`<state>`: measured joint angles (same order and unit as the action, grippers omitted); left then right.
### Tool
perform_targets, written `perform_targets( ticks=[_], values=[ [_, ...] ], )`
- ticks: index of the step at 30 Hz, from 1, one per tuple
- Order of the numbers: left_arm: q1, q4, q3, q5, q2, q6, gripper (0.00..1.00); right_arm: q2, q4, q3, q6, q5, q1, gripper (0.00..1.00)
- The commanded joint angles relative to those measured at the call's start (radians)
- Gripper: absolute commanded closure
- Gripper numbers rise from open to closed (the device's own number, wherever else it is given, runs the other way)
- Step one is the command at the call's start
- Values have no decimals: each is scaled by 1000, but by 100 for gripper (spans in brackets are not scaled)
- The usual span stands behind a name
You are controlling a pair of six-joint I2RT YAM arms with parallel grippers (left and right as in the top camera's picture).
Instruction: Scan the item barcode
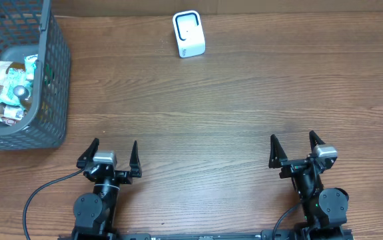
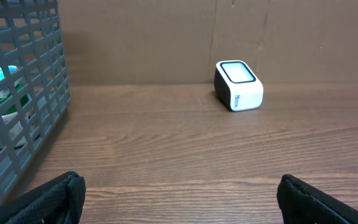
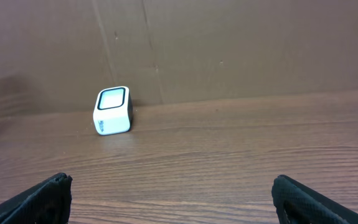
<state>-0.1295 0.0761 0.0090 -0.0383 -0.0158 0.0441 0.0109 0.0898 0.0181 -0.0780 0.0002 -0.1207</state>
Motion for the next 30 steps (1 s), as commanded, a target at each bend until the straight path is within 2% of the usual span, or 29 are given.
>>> perform_targets(
  ticks=[1, 10, 18, 21, 26, 30],
  values=[
    [-4, -2, -3, 11, 10, -22, 0, -8, -6, -10, 4, 5, -6, 0],
    [-4, -25, -3, 14, 10, 16, 1, -8, -6, -10, 4, 5, -6, 0],
    [-3, 1, -1, 38, 4, -9, 1, -8, -6, -10, 4, 5, -6, 0],
    [-2, -17, 11, 39, 4, 27, 0, -8, -6, -10, 4, 5, -6, 0],
    [-2, 16, 136, 76, -2, 91, 1, -8, -6, -10, 4, 5, -6, 0],
    [-2, 140, 383, 91, -71, 91, 0, -8, -6, -10, 4, 5, -6, 0]
  ],
)
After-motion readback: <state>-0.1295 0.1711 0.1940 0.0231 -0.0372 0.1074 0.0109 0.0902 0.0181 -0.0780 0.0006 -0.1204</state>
